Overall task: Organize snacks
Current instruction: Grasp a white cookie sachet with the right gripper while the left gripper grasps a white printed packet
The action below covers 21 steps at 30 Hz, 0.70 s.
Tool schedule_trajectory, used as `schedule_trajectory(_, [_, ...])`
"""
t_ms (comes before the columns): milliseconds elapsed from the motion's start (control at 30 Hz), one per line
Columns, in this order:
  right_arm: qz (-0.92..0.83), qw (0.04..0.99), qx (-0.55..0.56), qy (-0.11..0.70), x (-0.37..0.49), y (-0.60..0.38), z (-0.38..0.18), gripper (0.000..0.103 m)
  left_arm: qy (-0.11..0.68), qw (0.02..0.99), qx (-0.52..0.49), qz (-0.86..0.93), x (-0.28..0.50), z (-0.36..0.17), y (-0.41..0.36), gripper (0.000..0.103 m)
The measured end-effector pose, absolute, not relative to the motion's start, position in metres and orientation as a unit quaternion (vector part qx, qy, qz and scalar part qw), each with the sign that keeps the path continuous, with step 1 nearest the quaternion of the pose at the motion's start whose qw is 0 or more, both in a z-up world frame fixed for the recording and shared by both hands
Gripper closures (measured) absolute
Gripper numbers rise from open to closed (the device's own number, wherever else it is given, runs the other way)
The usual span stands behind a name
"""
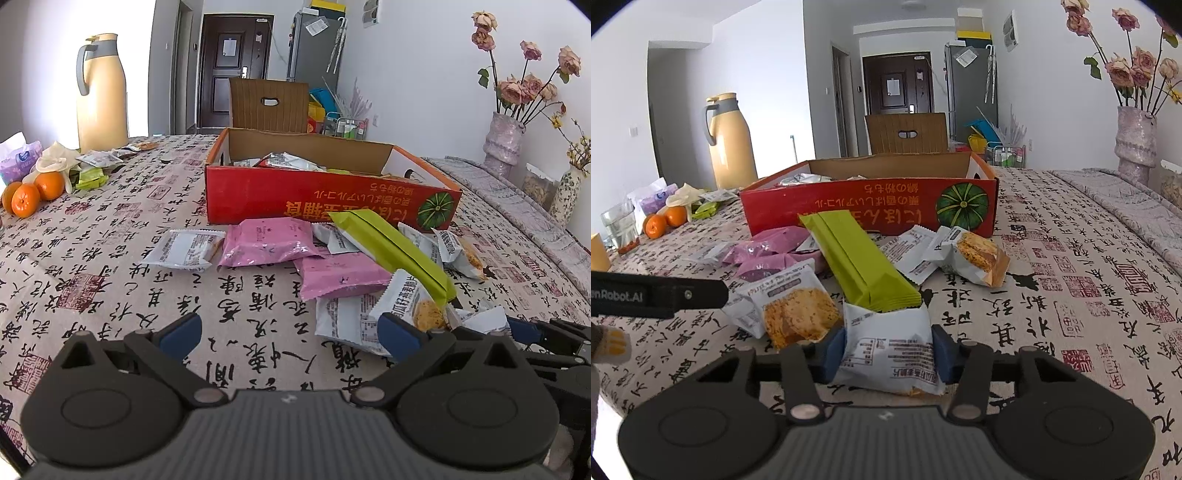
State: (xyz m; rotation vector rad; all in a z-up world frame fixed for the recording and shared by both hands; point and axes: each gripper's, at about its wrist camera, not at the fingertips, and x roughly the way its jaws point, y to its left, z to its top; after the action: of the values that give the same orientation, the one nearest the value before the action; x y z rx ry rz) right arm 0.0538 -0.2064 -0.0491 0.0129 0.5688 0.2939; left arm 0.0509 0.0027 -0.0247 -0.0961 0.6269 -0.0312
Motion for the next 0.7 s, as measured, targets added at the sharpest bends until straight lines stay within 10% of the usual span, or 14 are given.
schedule_trajectory(700, [0.109,0.96,0.051,0.253,0.044,-0.249,-0.045,0.055,0.296,0.952,0.024,-0.078,0.073,-0.022,-0.073,0.002])
